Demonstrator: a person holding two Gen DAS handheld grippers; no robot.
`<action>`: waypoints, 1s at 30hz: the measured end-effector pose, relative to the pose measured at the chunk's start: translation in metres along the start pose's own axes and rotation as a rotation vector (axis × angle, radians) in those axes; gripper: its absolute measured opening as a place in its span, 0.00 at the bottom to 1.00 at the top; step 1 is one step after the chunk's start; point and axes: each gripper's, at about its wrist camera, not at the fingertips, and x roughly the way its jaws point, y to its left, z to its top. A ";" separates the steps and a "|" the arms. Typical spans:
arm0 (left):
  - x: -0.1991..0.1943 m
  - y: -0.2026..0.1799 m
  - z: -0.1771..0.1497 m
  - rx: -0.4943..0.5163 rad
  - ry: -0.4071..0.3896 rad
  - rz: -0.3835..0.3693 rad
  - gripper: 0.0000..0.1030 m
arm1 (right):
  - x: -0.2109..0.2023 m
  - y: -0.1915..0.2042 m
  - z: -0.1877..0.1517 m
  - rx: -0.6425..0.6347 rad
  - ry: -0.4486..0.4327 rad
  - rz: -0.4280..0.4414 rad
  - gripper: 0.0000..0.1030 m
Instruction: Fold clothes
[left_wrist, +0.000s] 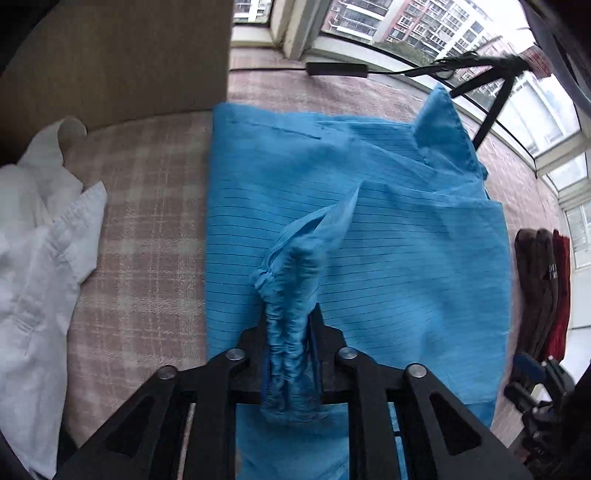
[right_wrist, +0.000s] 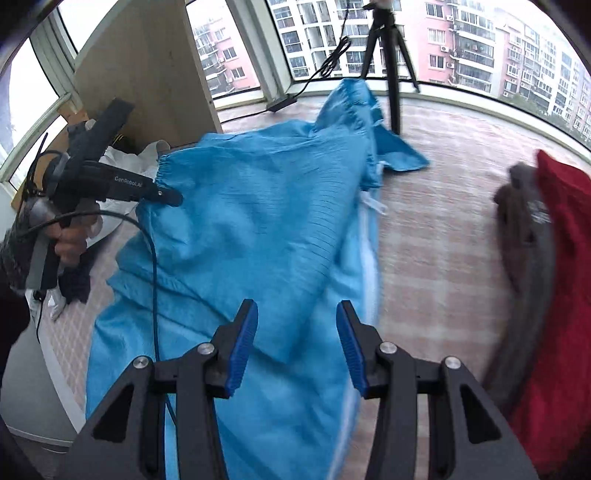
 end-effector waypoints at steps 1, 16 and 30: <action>-0.001 0.001 0.001 -0.004 0.005 -0.007 0.18 | 0.007 0.004 0.004 -0.011 0.008 -0.006 0.42; -0.035 -0.020 -0.054 0.196 -0.019 -0.041 0.23 | 0.037 0.004 0.017 0.014 0.068 -0.036 0.42; -0.212 0.023 -0.176 0.196 -0.264 -0.209 0.22 | -0.212 -0.012 -0.065 0.153 -0.288 0.165 0.42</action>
